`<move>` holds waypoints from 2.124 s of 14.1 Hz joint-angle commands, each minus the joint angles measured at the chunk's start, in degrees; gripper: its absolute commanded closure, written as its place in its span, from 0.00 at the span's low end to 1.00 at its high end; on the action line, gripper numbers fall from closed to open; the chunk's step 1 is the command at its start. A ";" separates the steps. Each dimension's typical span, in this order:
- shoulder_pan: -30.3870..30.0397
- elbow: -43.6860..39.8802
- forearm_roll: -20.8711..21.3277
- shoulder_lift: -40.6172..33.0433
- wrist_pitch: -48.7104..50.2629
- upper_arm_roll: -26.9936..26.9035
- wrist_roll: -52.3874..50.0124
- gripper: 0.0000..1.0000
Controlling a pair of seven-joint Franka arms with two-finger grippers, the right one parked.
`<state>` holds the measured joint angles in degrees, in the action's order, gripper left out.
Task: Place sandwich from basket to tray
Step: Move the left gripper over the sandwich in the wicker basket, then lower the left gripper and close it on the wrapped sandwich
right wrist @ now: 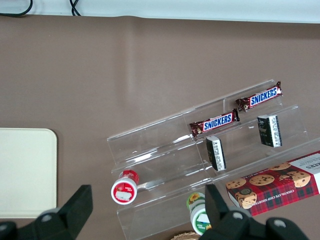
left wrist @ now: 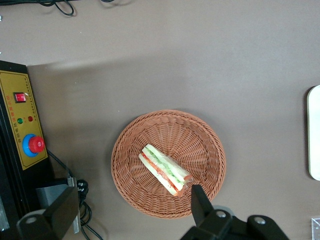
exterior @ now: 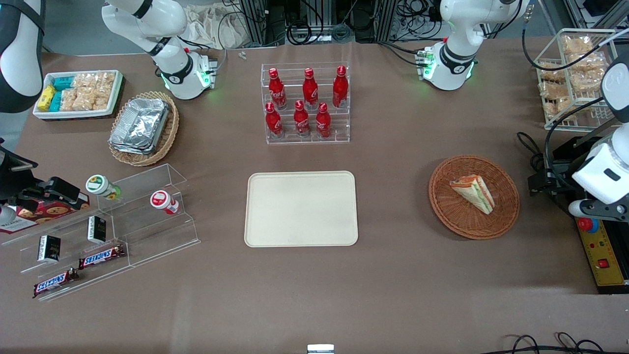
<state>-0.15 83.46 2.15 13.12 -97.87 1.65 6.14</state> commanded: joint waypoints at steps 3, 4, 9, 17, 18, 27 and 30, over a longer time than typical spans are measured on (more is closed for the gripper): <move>0.50 -1.02 0.93 1.38 0.14 0.10 -0.42 0.00; 0.68 -0.84 0.93 1.38 0.22 0.10 -1.38 0.00; 2.43 8.27 0.49 -0.98 -1.95 0.72 -24.39 0.00; 2.52 34.21 0.05 -8.21 -18.57 0.72 -54.46 0.00; 2.52 35.45 0.05 -7.94 -19.72 0.72 -55.43 0.00; 2.09 43.81 0.22 -4.69 -32.03 0.63 -64.85 0.00; 1.82 44.51 0.40 -3.98 -32.64 0.46 -64.76 0.00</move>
<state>1.89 126.21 2.11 9.49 -128.52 2.17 -57.38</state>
